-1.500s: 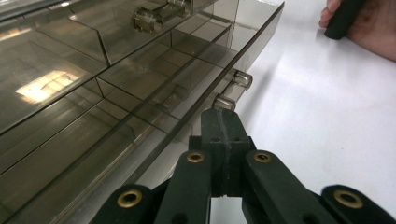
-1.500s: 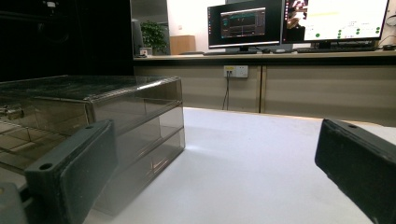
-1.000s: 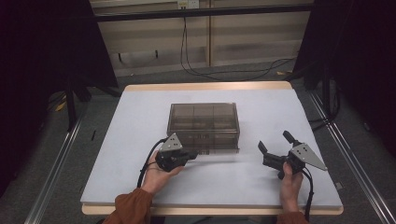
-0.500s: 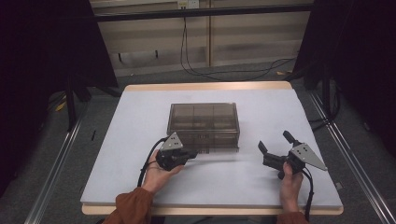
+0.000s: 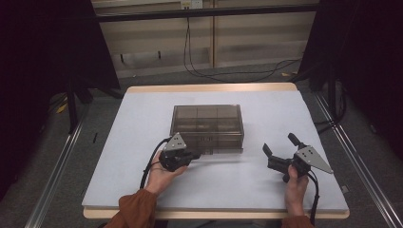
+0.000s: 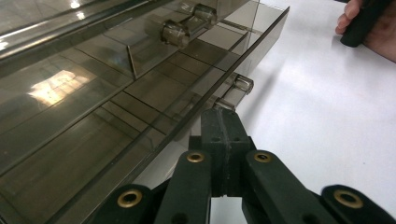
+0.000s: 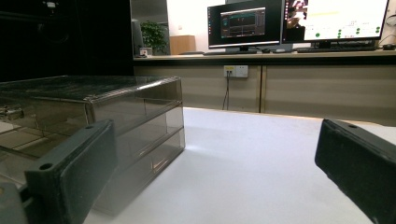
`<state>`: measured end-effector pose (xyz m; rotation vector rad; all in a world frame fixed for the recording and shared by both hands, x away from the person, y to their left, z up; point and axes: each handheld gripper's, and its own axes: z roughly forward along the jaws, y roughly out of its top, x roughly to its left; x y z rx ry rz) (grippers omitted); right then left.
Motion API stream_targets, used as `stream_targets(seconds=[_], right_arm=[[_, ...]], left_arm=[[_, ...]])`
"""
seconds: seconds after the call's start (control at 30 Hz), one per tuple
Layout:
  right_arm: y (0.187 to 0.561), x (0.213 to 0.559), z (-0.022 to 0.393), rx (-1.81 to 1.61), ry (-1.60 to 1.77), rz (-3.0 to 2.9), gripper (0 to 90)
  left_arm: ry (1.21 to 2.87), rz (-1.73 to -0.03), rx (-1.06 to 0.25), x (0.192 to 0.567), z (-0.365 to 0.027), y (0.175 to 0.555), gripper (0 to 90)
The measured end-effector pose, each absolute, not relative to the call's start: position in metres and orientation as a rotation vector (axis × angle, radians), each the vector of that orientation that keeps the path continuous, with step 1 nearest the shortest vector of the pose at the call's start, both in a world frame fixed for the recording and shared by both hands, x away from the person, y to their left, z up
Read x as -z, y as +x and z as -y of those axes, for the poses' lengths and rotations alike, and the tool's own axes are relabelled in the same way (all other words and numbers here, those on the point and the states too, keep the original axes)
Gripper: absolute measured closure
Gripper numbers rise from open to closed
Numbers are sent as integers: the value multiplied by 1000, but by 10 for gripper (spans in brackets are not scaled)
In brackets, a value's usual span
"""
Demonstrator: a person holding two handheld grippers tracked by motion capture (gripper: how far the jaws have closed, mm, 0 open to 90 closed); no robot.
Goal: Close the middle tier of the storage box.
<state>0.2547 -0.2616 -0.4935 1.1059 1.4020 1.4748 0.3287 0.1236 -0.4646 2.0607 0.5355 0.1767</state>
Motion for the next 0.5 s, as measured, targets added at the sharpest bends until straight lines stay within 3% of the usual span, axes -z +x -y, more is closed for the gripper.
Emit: stream_targets(seconds=[0.5], right_arm=[[255, 493, 262, -1474, 1111, -1402, 0]], left_arm=[[2047, -549, -183, 465, -122, 332, 900]])
